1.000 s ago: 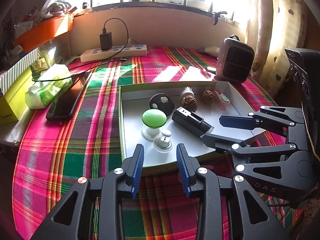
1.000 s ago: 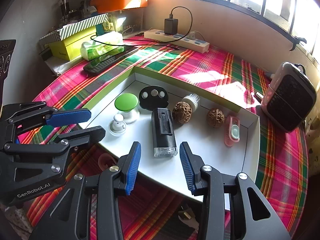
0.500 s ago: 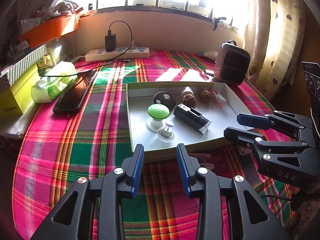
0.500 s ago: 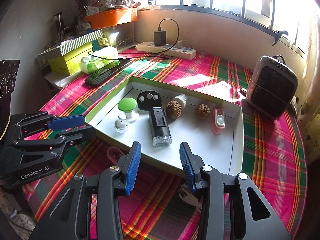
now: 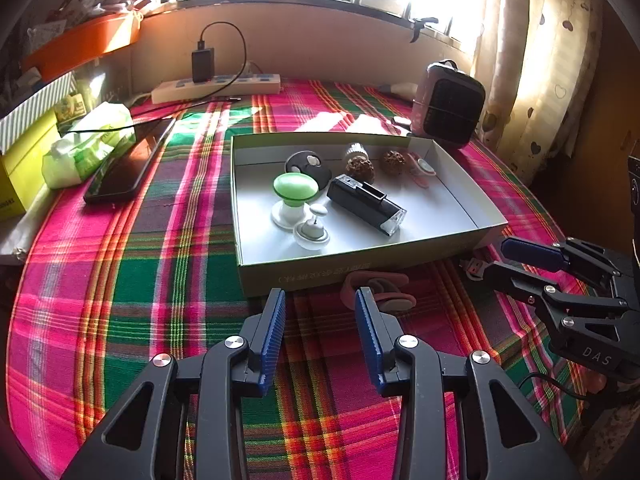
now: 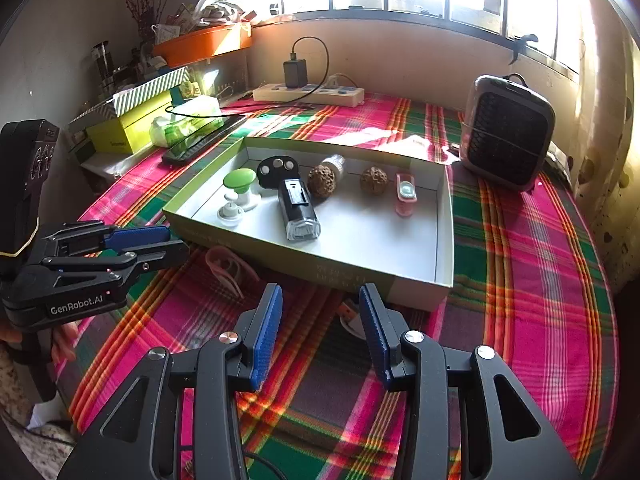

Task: Organize objects
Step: 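Withdraw both grippers from the tray toward the remaining objects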

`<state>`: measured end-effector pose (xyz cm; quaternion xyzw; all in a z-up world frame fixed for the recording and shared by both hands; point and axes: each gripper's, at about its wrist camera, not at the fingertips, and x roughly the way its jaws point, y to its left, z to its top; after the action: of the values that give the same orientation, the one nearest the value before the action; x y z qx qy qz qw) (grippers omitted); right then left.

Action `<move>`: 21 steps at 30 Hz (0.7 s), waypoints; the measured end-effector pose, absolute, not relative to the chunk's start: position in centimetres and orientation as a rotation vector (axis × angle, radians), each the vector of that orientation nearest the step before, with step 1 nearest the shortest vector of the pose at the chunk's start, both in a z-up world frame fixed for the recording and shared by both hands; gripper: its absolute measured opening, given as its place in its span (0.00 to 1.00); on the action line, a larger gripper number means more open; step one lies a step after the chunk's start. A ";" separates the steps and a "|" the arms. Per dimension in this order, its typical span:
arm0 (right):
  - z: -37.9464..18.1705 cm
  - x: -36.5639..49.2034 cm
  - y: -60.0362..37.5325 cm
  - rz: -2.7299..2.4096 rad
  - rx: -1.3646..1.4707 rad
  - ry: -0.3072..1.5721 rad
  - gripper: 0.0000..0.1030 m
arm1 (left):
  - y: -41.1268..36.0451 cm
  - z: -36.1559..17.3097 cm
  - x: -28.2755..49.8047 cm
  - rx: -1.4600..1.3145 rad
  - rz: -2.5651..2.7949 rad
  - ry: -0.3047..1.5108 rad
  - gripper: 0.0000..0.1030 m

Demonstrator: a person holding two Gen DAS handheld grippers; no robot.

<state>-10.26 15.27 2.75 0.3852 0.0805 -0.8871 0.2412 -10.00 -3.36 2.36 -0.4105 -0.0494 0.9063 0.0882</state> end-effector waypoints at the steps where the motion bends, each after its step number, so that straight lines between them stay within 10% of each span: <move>1: 2.6 -10.1 15.7 -2.434 1.063 0.213 0.41 | -3.3 2.2 -10.1 -1.223 2.687 -0.150 0.33; 21: 0.0 -10.7 17.4 -2.392 1.172 0.194 0.50 | -1.4 1.0 -11.2 -1.245 2.598 -0.133 0.34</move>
<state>-10.71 17.39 0.03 0.4269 0.0707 -0.8708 0.2334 -11.23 -1.41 1.03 -0.4280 -0.0457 0.8935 0.1284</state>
